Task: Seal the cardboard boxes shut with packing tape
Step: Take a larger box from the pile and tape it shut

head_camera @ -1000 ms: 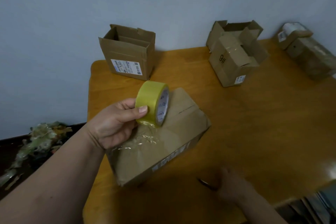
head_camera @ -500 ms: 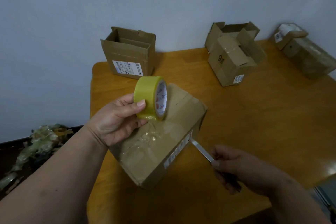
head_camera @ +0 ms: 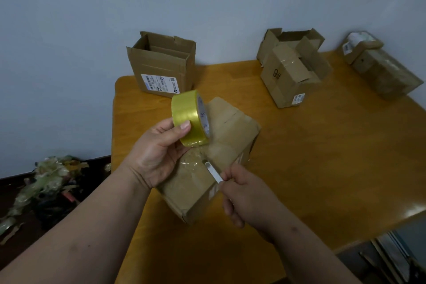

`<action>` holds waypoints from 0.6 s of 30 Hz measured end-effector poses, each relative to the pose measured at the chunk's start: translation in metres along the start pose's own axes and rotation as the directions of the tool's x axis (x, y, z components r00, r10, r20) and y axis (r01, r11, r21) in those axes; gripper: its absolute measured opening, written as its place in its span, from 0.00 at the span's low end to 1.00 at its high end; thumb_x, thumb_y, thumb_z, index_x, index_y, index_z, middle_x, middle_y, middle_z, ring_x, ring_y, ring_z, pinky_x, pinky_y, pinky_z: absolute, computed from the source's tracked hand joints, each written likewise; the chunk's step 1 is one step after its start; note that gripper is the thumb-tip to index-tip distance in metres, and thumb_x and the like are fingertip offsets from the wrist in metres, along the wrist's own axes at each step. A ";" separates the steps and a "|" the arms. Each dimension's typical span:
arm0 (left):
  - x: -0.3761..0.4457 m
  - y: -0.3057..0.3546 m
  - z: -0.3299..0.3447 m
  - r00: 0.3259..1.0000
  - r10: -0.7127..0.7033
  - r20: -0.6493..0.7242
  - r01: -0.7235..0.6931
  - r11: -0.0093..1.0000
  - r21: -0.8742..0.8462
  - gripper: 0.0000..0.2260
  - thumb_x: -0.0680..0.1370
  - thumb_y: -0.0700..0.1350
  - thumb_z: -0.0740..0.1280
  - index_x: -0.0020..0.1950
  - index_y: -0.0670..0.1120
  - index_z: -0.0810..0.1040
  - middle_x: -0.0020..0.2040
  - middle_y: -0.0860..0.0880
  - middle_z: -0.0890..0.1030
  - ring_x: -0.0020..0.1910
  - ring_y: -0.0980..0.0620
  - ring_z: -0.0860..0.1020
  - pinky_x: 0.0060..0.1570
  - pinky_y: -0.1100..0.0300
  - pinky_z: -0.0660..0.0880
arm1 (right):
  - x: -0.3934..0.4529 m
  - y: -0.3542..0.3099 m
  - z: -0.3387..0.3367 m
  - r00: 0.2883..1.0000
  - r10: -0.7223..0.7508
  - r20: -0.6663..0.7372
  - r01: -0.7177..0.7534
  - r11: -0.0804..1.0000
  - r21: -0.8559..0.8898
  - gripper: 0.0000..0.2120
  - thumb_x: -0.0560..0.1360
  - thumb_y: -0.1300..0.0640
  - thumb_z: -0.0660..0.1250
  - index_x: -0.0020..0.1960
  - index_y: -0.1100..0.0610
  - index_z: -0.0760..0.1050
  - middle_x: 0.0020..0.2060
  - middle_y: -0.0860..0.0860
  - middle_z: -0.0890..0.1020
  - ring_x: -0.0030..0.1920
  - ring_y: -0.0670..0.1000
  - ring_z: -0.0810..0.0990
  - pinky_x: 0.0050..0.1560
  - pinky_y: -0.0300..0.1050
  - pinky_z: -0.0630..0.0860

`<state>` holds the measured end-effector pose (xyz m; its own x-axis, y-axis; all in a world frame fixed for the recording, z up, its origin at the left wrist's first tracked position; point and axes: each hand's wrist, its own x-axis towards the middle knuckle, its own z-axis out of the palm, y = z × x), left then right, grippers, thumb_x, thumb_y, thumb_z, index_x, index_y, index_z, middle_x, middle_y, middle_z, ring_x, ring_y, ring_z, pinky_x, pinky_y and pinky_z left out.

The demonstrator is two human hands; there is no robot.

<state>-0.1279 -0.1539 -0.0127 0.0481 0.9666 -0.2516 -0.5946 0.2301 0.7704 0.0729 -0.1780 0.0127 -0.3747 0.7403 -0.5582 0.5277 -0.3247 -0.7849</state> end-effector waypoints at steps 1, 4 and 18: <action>0.000 -0.001 -0.001 1.000 0.001 0.000 -0.001 1.000 -0.010 0.33 0.58 0.49 0.84 0.59 0.39 0.82 0.57 0.39 0.82 0.55 0.44 0.82 0.58 0.50 0.78 | 0.000 0.001 0.001 1.000 -0.022 -0.022 0.021 0.999 -0.038 0.04 0.81 0.58 0.58 0.50 0.52 0.70 0.33 0.52 0.76 0.27 0.47 0.70 0.31 0.43 0.69; 0.000 -0.003 -0.001 1.000 -0.015 0.016 0.016 0.999 -0.045 0.35 0.58 0.48 0.84 0.61 0.37 0.80 0.59 0.37 0.81 0.57 0.42 0.81 0.60 0.48 0.77 | -0.003 0.004 0.003 0.979 -0.164 -0.120 0.138 0.970 -0.198 0.03 0.82 0.56 0.58 0.51 0.50 0.69 0.36 0.49 0.74 0.31 0.45 0.68 0.31 0.42 0.66; 0.000 -0.006 -0.005 1.000 -0.010 0.021 0.012 0.996 -0.091 0.33 0.59 0.48 0.84 0.61 0.39 0.81 0.59 0.38 0.81 0.58 0.42 0.81 0.61 0.47 0.76 | 0.008 0.003 0.005 0.975 -0.076 -0.208 0.046 0.988 -0.146 0.11 0.84 0.56 0.54 0.44 0.50 0.69 0.37 0.49 0.72 0.35 0.47 0.68 0.34 0.43 0.67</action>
<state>-0.1283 -0.1557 -0.0203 0.0712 0.9664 -0.2468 -0.6643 0.2305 0.7110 0.0677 -0.1765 0.0044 -0.2469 0.8692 -0.4285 0.6154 -0.2009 -0.7622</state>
